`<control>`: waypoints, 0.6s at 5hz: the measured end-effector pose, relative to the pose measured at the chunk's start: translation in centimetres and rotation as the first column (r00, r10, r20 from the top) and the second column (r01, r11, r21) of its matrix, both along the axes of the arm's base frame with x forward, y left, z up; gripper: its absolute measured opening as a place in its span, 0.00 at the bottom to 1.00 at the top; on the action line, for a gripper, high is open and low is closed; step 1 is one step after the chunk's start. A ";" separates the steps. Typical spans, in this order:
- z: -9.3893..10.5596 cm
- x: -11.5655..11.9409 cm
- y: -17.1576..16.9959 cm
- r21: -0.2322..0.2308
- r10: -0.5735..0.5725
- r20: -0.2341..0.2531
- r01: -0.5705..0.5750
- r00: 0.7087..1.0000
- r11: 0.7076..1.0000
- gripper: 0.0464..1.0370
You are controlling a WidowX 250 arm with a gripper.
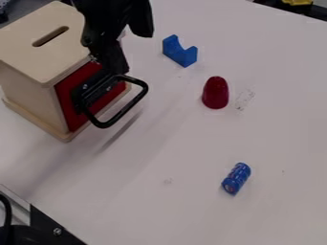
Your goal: Moved the blue object to the middle side of the table
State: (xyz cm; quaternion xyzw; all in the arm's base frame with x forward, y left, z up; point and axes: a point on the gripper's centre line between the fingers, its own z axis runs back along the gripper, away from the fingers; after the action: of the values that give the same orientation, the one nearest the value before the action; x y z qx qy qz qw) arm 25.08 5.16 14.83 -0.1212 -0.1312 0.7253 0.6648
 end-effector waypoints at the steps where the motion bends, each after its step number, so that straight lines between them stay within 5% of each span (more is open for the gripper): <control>1: -0.6 -0.2 -0.1 -0.006 0.000 -0.024 0.000 1.000 1.000 0.96; 2: -1.9 1.9 0.4 -0.026 -0.113 -0.106 0.111 0.988 0.993 0.96; 3: -2.1 3.5 0.9 -0.017 -0.168 -0.116 0.167 0.979 0.986 0.96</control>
State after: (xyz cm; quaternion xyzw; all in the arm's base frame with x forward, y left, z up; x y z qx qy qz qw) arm 28.59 6.07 12.76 -0.0915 -0.0789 0.6731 0.7297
